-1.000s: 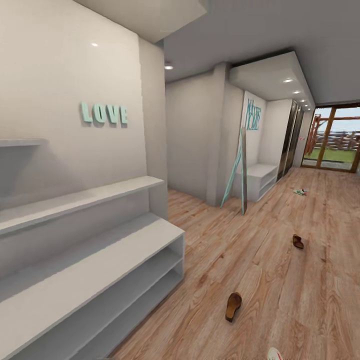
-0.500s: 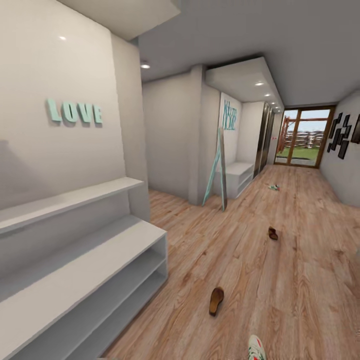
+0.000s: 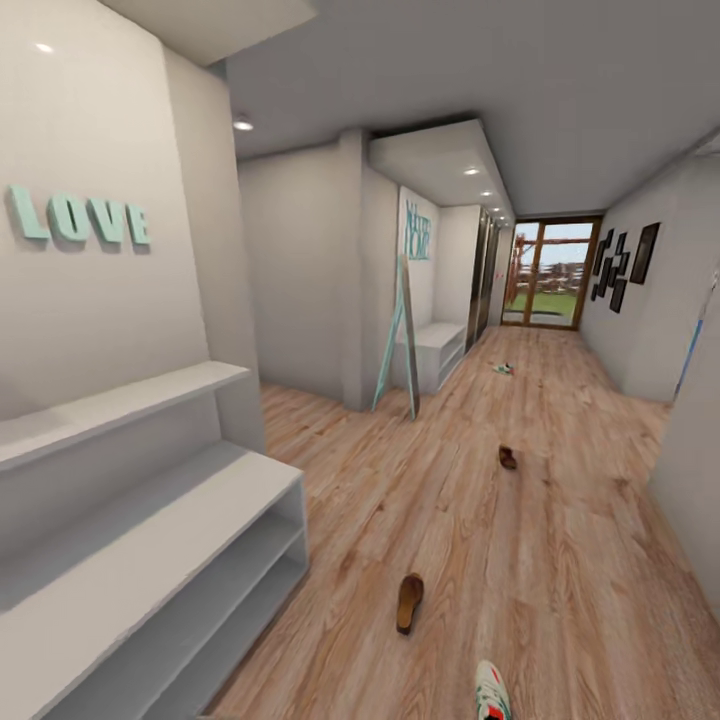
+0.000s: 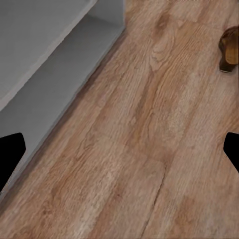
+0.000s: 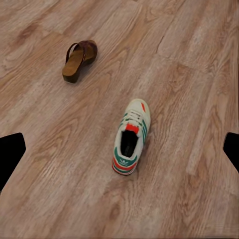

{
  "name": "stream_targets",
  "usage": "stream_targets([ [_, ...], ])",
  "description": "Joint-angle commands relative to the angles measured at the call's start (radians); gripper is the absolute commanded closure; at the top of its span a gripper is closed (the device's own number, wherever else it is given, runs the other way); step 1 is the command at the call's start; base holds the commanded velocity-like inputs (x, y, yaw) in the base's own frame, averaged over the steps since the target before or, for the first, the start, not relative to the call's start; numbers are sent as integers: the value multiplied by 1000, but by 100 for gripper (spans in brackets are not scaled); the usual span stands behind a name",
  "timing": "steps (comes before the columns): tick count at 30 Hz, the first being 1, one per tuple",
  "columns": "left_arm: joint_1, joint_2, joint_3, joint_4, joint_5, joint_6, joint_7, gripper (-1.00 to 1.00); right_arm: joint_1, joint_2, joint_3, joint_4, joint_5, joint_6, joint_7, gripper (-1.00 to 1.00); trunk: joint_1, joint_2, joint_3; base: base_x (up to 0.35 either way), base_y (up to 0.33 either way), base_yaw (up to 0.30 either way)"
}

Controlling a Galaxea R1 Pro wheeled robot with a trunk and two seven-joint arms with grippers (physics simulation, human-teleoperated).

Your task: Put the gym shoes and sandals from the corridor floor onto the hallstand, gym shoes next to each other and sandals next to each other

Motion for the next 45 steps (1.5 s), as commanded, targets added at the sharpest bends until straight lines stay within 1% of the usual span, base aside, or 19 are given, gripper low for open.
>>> stream_targets([
  [1,0,0,-1,0,0,-3,-1,-100,-1,0,-1,1,0,-3,0,-100,0,-1,-1,164,235,-265],
  [8,0,0,-1,0,0,-3,-1,-100,-1,0,-1,1,0,-4,0,-100,0,-1,-1,168,232,-265],
  [13,0,0,-1,0,0,-3,-1,-100,-1,0,-1,1,0,-4,0,-100,0,-1,-1,78,101,-265],
  [29,0,0,-2,0,-1,-3,-1,-100,-1,0,0,1,0,-4,0,-100,0,-1,-3,10,13,-264],
  [43,0,0,-3,0,-2,-2,-3,-100,-1,0,-1,0,-2,-3,-1,-100,0,-1,-19,0,0,-201],
  [45,0,0,-3,0,-2,-2,-3,-100,-1,0,-9,-1,-2,-3,-1,-100,0,-1,-22,0,0,-138],
])
